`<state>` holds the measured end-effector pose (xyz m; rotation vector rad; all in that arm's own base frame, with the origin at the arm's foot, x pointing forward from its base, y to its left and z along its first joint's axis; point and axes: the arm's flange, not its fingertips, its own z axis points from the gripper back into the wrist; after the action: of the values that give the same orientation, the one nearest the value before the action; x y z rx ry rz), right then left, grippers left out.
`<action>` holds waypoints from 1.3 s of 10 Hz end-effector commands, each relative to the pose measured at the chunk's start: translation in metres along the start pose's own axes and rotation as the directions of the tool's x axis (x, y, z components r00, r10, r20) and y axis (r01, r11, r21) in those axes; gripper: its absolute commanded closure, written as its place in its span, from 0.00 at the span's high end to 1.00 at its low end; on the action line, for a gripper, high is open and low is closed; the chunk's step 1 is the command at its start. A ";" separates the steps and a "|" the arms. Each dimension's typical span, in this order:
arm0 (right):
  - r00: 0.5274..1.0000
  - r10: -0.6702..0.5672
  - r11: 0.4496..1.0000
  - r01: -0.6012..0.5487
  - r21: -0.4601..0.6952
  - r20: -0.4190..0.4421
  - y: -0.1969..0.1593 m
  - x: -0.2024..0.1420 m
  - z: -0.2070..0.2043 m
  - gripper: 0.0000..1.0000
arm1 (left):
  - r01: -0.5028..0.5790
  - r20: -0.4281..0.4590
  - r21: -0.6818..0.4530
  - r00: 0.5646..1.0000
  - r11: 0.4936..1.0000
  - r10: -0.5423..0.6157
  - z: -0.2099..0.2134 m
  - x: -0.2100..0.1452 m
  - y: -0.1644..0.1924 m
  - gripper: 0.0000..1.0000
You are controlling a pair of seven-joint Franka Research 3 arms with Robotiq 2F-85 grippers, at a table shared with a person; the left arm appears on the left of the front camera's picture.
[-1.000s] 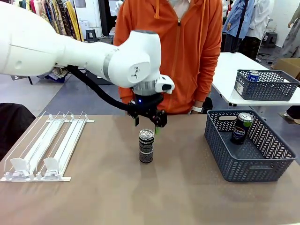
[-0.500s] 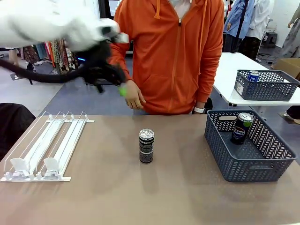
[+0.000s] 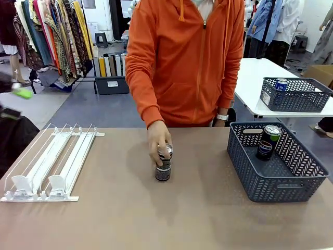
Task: Retrieve and store the cans from the dispenser.
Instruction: Pick up one can from the Automatic Can Dispenser and place it in the middle of the table.
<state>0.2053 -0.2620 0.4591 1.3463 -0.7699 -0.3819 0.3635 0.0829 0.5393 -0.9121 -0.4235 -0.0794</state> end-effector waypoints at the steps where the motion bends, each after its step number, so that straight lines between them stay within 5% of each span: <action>1: 1.000 0.026 0.999 -0.027 0.020 0.014 0.002 0.003 -0.002 1.00 | -0.086 0.072 -0.238 0.992 0.968 0.106 -0.001 -0.013 0.056 1.00; 2: 1.000 0.026 0.999 -0.027 0.020 0.014 0.002 0.003 -0.002 1.00 | -0.123 0.098 -0.310 0.982 0.943 0.160 -0.001 -0.021 0.078 1.00; 3: 1.000 0.026 0.999 -0.027 0.020 0.014 0.002 0.003 -0.002 1.00 | -0.069 0.061 -0.122 0.995 0.990 0.076 0.013 -0.017 0.041 1.00; 13: 1.000 0.026 0.999 -0.027 0.020 0.014 0.002 0.003 -0.002 1.00 | -0.069 0.061 -0.122 0.995 0.990 0.076 0.013 -0.017 0.041 1.00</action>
<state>0.2052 -0.2620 0.4592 1.3460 -0.7701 -0.3819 0.3564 0.1170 0.5089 -1.0499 -0.4618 -0.0068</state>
